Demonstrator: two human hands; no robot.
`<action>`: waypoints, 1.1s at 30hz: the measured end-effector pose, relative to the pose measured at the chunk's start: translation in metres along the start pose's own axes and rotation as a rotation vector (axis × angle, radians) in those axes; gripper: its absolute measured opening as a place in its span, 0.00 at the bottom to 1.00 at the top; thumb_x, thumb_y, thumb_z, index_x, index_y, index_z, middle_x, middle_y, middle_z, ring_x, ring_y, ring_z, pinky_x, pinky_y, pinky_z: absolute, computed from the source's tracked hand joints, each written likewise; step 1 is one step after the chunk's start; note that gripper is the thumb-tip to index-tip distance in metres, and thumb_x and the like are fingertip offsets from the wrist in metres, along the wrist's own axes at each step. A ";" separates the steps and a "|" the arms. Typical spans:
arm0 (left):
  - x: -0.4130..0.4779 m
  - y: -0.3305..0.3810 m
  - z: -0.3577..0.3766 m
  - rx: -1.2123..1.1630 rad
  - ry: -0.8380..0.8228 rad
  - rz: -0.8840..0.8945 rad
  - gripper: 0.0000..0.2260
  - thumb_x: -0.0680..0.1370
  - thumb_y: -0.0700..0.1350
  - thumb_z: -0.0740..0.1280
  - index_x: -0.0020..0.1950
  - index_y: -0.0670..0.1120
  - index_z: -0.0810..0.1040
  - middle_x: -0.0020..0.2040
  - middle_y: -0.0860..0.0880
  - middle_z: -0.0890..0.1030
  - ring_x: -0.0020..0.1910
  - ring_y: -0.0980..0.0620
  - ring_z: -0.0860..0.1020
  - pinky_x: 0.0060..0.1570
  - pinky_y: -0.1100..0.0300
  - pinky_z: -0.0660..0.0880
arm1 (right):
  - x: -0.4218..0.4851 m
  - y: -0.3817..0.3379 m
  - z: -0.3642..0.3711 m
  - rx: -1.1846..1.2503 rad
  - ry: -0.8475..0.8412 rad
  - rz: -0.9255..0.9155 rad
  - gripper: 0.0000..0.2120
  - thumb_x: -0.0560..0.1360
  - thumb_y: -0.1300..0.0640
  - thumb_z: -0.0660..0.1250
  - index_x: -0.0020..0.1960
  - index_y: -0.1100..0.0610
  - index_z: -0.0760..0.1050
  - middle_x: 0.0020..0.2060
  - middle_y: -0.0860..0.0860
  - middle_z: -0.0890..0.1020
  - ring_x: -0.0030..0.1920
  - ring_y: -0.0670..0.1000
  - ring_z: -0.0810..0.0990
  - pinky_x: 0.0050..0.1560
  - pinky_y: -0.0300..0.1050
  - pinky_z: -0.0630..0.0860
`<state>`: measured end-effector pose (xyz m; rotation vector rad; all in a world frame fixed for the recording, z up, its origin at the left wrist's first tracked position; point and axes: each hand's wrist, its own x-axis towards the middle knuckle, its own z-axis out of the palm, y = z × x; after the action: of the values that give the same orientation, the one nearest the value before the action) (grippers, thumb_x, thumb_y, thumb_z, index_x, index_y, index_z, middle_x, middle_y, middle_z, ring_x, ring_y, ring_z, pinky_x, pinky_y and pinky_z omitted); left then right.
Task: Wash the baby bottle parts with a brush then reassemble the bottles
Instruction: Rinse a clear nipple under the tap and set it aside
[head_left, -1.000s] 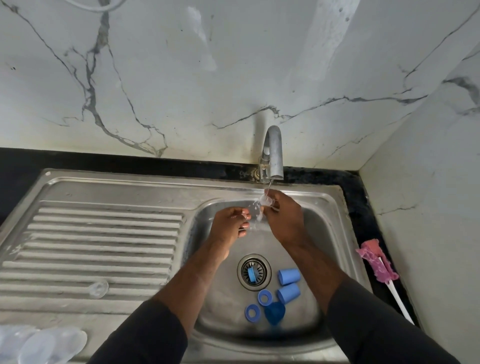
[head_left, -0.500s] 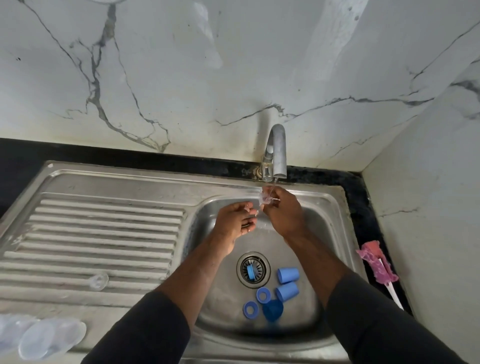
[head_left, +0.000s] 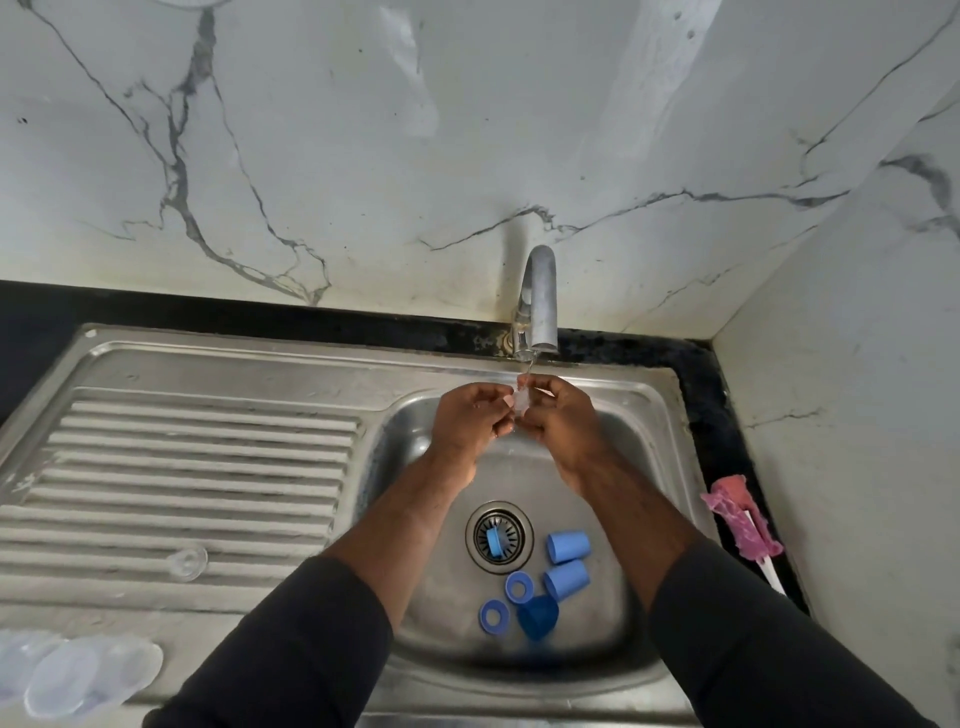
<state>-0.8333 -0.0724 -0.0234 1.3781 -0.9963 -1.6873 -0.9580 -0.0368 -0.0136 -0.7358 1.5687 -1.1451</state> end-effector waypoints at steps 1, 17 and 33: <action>0.000 0.002 0.001 0.049 0.008 0.032 0.05 0.75 0.36 0.75 0.50 0.40 0.83 0.43 0.42 0.86 0.41 0.45 0.84 0.47 0.52 0.82 | 0.000 0.000 -0.002 0.004 0.000 0.022 0.14 0.76 0.68 0.68 0.59 0.56 0.79 0.52 0.55 0.86 0.55 0.57 0.84 0.60 0.57 0.81; -0.042 -0.009 -0.025 0.836 -0.054 0.434 0.05 0.72 0.42 0.77 0.45 0.45 0.84 0.42 0.51 0.85 0.42 0.53 0.83 0.50 0.52 0.81 | -0.033 0.028 -0.007 -0.646 -0.093 -0.212 0.10 0.71 0.62 0.77 0.52 0.58 0.84 0.47 0.53 0.86 0.46 0.50 0.82 0.51 0.48 0.79; -0.093 -0.014 -0.063 0.809 0.016 0.459 0.07 0.78 0.38 0.69 0.54 0.46 0.83 0.50 0.54 0.83 0.48 0.59 0.80 0.48 0.71 0.74 | -0.067 0.028 0.013 -0.832 -0.019 -0.412 0.12 0.72 0.59 0.76 0.55 0.54 0.84 0.50 0.49 0.86 0.51 0.49 0.83 0.55 0.46 0.78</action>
<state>-0.7574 0.0093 -0.0049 1.4592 -1.9391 -0.9469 -0.9235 0.0281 -0.0149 -1.6676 1.9325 -0.7152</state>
